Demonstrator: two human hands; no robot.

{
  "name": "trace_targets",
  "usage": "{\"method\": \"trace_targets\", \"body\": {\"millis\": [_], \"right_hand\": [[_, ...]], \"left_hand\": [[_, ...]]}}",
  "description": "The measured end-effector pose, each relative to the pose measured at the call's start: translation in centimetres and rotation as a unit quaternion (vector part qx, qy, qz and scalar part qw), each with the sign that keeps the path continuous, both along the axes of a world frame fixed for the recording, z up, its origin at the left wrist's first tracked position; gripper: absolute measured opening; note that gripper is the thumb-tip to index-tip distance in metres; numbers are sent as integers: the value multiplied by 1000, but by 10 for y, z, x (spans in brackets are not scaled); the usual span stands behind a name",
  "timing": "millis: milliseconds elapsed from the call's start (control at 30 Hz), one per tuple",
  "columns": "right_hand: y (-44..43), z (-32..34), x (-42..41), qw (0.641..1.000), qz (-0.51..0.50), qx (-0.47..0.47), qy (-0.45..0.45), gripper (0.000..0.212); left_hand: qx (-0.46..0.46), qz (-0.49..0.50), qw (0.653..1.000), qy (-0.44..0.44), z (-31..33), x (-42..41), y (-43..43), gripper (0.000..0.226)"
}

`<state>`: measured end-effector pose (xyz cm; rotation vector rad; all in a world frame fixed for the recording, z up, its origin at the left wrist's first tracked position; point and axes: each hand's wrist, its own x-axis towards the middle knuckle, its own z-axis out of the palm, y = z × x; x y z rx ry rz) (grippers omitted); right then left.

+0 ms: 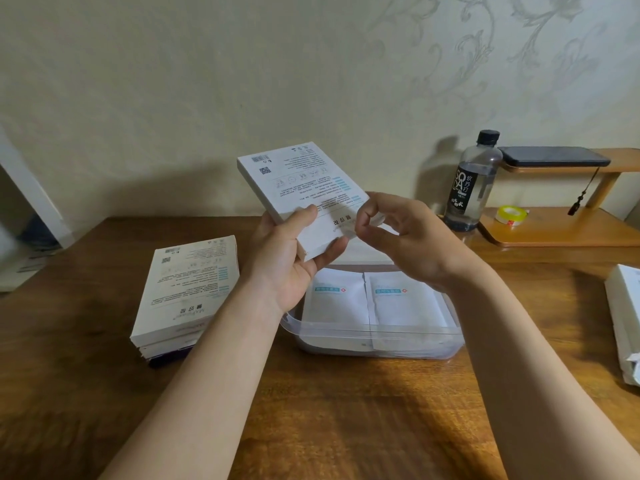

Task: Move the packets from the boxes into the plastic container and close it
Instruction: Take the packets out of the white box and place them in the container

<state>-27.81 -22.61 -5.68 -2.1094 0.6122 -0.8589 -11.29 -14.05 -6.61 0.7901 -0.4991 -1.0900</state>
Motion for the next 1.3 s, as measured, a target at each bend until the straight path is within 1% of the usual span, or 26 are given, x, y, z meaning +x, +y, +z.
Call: {"method": "trace_targets", "body": {"millis": [200, 333, 533, 733, 767, 833, 967, 1033, 1100, 1167, 1300], "right_hand": [[3, 4, -3, 999, 16, 26, -15, 10], [3, 3, -2, 998, 26, 50, -17, 14], [6, 5, -4, 997, 35, 60, -25, 13], [4, 3, -2, 999, 17, 28, -10, 9], [4, 3, -2, 999, 12, 35, -13, 9], [4, 3, -2, 994, -10, 90, -55, 8], [-1, 8, -1, 965, -127, 173, -149, 14], [-2, 8, 3, 948, -156, 224, -163, 20], [-1, 5, 8, 934, -137, 290, -160, 27], [-1, 2, 11, 922, -100, 335, -163, 35], [0, 4, 12, 910, -57, 364, -191, 32]], "left_hand": [[-4, 9, 1000, 21, -1, 1, -1, 37], [-1, 14, 999, 32, -1, 4, -1, 38], [6, 23, 999, 39, -2, 4, -3, 39], [-9, 35, 998, 43, -2, 6, -2, 38], [-10, 34, 998, 42, -1, 6, -2, 37], [-12, 35, 999, 40, 0, 6, -2, 34], [-16, 30, 999, 37, -2, 8, -2, 39], [-24, 15, 999, 39, -3, 9, -3, 42], [-31, -6, 999, 41, -3, 6, -3, 41], [-42, -25, 998, 35, -4, 4, -3, 37], [-56, -37, 998, 19, -4, 1, -3, 35]]}}
